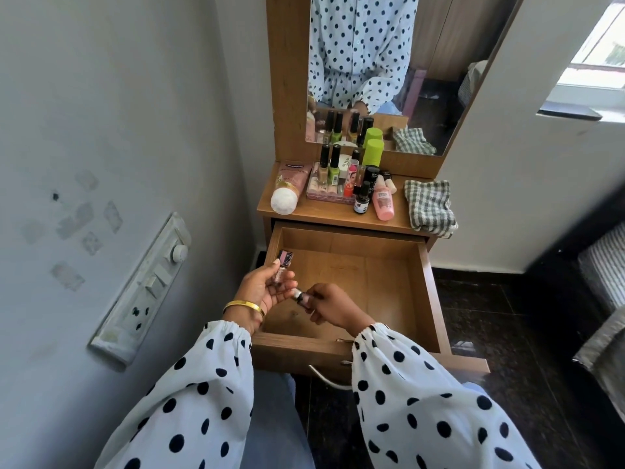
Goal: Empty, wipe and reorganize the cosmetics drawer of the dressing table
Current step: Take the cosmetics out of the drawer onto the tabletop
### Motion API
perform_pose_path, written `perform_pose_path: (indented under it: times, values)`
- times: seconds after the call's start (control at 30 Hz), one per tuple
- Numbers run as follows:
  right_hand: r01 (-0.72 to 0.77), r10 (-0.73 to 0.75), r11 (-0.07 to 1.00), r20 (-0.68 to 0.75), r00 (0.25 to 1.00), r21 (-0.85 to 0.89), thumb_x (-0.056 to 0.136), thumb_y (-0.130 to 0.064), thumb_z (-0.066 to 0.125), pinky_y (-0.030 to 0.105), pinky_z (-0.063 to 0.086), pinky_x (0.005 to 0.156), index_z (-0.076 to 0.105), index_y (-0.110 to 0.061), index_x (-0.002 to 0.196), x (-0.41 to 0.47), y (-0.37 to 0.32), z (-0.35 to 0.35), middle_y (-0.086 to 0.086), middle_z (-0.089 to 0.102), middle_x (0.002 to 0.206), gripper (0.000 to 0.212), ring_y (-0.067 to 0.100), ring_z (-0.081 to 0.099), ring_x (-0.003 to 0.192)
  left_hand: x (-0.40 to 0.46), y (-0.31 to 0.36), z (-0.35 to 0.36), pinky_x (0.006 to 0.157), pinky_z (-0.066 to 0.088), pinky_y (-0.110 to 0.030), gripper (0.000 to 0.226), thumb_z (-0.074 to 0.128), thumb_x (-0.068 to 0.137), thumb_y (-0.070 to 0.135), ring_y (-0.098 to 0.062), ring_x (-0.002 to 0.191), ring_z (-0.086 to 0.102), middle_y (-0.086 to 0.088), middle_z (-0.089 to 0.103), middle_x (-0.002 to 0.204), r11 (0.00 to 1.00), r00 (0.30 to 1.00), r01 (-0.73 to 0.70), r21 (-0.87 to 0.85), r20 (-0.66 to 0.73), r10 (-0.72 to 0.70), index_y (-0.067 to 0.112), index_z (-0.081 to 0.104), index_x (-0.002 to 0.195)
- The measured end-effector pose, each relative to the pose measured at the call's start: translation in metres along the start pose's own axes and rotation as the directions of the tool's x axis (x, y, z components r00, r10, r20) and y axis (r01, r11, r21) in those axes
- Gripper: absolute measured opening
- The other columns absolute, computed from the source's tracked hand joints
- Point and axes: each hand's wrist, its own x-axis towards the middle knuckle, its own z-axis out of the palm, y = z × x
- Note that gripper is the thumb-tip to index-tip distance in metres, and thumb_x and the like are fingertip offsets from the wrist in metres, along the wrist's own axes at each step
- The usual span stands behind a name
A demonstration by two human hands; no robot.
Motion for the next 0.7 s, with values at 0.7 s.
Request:
perform_pose_path:
  times: [0.7]
  values:
    - [-0.006, -0.036, 0.53, 0.029, 0.999, 0.848, 0.088, 0.0, 0.053, 0.025, 0.054, 0.06, 0.05, -0.002, 0.107, -0.015, 0.005, -0.028, 0.015, 0.068, 0.083, 0.02, 0.016, 0.063, 0.058, 0.001, -0.003, 0.001, 0.064, 0.055, -0.029, 0.018, 0.042, 0.096, 0.018, -0.013, 0.065, 0.071, 0.0, 0.074, 0.069, 0.986, 0.997, -0.001, 0.166, 0.077, -0.012, 0.012, 0.058, 0.095]
